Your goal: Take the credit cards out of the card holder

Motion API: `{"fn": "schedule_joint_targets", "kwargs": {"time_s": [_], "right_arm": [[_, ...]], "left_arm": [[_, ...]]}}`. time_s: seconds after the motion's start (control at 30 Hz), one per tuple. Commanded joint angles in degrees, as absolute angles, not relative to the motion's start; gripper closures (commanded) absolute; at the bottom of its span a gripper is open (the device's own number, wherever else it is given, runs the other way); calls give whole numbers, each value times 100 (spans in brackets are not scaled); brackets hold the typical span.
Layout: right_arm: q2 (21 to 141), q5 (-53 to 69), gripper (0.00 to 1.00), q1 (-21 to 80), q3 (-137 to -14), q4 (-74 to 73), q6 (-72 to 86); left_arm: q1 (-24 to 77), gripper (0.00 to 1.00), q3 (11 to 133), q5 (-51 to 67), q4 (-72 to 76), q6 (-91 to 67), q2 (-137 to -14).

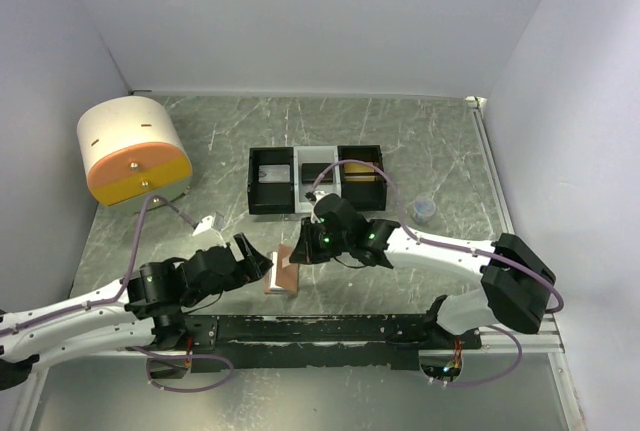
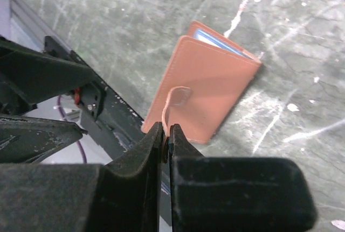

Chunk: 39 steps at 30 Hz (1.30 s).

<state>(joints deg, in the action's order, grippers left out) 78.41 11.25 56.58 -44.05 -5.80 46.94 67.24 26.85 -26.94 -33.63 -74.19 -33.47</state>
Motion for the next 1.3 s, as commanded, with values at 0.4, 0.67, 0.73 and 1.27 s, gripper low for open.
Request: {"fn": "schedule_joint_targets", "kwargs": {"time_s": [0.4,0.67,0.73,1.27], "right_arm": [[6862,917,100,4522,-3034,-921,4599],[6833,1046,100,4225,-2443,-712,4419],[6881,1042,100,4212,-2399,-640,4400],[6908,996,100,4170,-2103,-503,4497]], "left_arm": [[6754,9,2668,-1884,-1742,-6625,-4622],[6750,10,2756,-1674,-812,-6446,-5581],[6750,10,2805,-1684,-776,-6406,-5705],[6750,12,2931,-2133,-959,-6481,-6245]]}}
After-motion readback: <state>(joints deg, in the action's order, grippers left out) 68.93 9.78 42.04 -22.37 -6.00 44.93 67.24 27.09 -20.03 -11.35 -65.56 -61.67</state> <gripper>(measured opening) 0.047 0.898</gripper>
